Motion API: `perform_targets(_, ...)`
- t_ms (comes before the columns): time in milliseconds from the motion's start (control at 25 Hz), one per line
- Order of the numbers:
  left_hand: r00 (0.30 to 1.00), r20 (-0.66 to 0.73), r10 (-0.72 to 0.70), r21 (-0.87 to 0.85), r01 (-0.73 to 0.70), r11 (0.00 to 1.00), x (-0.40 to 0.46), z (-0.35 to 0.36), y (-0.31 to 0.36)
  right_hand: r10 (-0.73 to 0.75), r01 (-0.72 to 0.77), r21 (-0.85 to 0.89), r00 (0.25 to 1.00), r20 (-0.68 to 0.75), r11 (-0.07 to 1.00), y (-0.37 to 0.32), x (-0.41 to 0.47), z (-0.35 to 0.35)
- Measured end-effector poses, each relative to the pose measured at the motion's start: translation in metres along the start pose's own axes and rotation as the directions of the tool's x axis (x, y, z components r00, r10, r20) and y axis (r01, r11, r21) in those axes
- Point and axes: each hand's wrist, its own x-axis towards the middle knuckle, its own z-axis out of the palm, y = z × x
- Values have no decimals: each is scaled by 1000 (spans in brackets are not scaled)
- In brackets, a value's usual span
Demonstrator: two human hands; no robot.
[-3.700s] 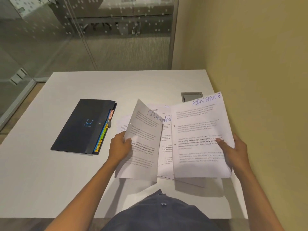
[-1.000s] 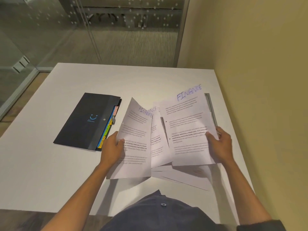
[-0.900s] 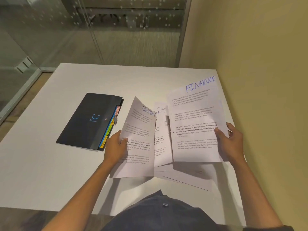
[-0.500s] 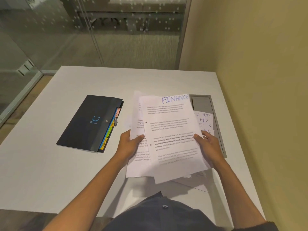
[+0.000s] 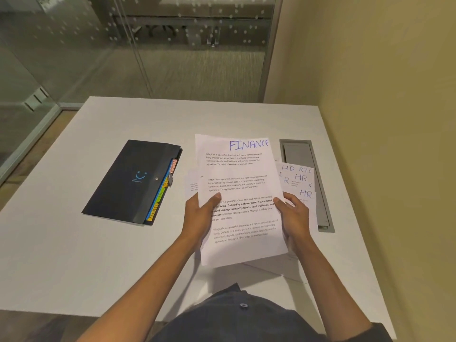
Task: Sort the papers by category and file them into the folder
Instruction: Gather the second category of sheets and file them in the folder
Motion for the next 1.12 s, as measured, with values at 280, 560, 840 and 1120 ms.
perform_targets(280, 1000, 23, 8, 41, -9, 999, 3, -8, -4, 40, -31, -58, 987, 156, 998, 4, -5, 6)
perform_targets(560, 1000, -1, 2, 263, -2, 965, 11, -29, -21, -41, 42, -541, 999, 13, 840, 32, 29, -10)
perform_targets(840, 978, 15, 206, 682, -161, 713, 18, -61, -42, -142, -79, -948, 982, -127, 308, 66, 59, -20)
perform_targets(1120, 992, -59, 114, 645, -49, 763, 25, -69, -50, -141, -153, -975, 974, -175, 159, 73, 72, -11)
